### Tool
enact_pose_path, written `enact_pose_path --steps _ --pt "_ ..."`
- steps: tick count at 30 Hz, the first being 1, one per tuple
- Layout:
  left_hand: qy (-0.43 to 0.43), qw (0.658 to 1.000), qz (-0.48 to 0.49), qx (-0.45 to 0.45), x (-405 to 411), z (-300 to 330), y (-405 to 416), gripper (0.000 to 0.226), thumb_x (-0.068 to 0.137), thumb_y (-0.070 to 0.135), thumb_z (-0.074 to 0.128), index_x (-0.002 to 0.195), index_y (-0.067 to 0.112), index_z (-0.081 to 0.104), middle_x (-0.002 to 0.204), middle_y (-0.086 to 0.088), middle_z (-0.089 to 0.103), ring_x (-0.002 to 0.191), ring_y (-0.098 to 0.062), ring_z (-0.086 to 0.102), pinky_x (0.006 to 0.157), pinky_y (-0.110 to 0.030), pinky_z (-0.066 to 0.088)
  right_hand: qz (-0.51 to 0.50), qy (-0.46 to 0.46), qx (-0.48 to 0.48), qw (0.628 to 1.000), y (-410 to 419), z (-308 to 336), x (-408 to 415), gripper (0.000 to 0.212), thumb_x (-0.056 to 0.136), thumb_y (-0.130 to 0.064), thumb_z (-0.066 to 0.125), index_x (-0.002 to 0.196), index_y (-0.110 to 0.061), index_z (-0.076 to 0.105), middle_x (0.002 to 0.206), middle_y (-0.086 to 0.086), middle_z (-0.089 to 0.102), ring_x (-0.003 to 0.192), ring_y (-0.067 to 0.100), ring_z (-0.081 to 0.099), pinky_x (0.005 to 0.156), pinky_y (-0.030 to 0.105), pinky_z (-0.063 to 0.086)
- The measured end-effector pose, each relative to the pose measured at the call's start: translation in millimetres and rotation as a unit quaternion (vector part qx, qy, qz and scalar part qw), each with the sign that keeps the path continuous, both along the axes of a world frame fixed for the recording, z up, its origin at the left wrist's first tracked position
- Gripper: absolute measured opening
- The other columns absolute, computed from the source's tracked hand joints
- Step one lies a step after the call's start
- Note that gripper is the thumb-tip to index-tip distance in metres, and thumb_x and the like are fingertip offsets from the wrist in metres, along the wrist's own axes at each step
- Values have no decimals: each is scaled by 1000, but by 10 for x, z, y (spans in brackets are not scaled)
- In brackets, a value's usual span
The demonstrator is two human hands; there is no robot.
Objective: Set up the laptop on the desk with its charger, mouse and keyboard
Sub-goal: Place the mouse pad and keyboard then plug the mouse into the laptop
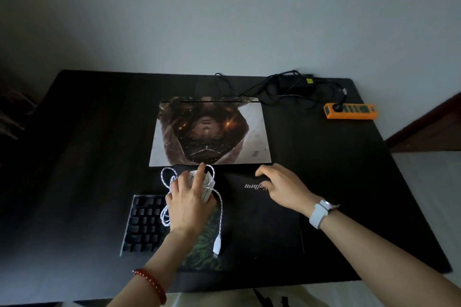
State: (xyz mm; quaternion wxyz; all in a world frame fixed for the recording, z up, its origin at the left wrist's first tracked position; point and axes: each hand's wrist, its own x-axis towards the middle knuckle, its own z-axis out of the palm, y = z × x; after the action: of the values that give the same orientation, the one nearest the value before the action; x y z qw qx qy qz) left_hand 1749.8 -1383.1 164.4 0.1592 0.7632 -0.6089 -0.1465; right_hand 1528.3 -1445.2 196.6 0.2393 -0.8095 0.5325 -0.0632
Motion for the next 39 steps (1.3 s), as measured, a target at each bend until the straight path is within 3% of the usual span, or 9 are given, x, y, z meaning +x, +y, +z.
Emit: enact_pose_path --steps 5,11,13,16,21,25,29,33,39 --pt "24 999 -30 6 -184 68 -155 77 77 36 63 143 32 24 136 -8 35 121 -30 33 94 -49 38 -33 2 -123 992 -11 337 -414 25 88 -4 50 104 -17 64 96 0 66 89 20 56 74 29 27" --pt "52 995 -75 -38 -629 285 -583 76 77 35 66 143 26 28 133 -12 38 120 -34 34 91 -51 40 -143 -91 -157 973 -28 756 -1070 24 88 3 49 97 -11 66 91 2 62 88 19 60 79 34 43" --pt "61 993 -88 -51 -805 339 -705 76 76 33 67 142 24 30 131 -14 39 119 -35 35 88 -53 41 -189 -136 -161 959 -34 851 -1330 25 88 5 48 97 -10 66 94 1 60 91 19 59 84 28 43" --pt "76 990 -98 -62 -1075 338 -839 76 73 29 68 140 24 33 129 -15 41 117 -38 37 86 -55 41 -232 -165 -166 944 -62 949 -1731 26 88 7 48 97 -9 67 97 1 61 96 21 59 87 30 41" --pt "81 991 -94 -46 -1575 232 -993 75 72 30 69 138 28 33 129 -15 42 116 -40 37 87 -55 40 -251 -123 -52 959 -325 937 -2383 29 90 2 48 103 -14 67 109 -4 61 112 20 55 93 28 37" --pt "72 993 -90 -20 -2077 165 -1049 75 72 28 70 139 29 35 129 -13 42 118 -37 37 91 -53 39 -222 -11 44 974 -685 614 -2951 32 92 -1 44 108 -17 66 128 4 58 120 24 50 101 36 39" --pt "62 995 -74 -1 -2408 67 -1078 75 73 29 70 139 30 35 130 -10 41 119 -34 36 93 -53 40 -189 105 96 972 -960 -23 -3297 35 93 -9 40 112 -26 64 131 3 57 117 26 52 93 40 46" --pt "36 998 -44 26 -2621 -57 -1106 76 73 30 70 140 30 34 131 -9 39 122 -30 35 95 -53 36 -248 93 106 958 -1142 -638 -3581 32 89 -18 43 107 -36 62 126 2 59 111 26 56 86 35 48" --pt "17 998 -19 63 -2724 -269 -1142 75 73 28 70 139 30 35 131 -10 40 121 -32 34 93 -56 36 -278 -3 140 950 -1413 -927 -3875 28 91 -11 46 109 -24 64 132 8 53 118 28 50 100 36 42"
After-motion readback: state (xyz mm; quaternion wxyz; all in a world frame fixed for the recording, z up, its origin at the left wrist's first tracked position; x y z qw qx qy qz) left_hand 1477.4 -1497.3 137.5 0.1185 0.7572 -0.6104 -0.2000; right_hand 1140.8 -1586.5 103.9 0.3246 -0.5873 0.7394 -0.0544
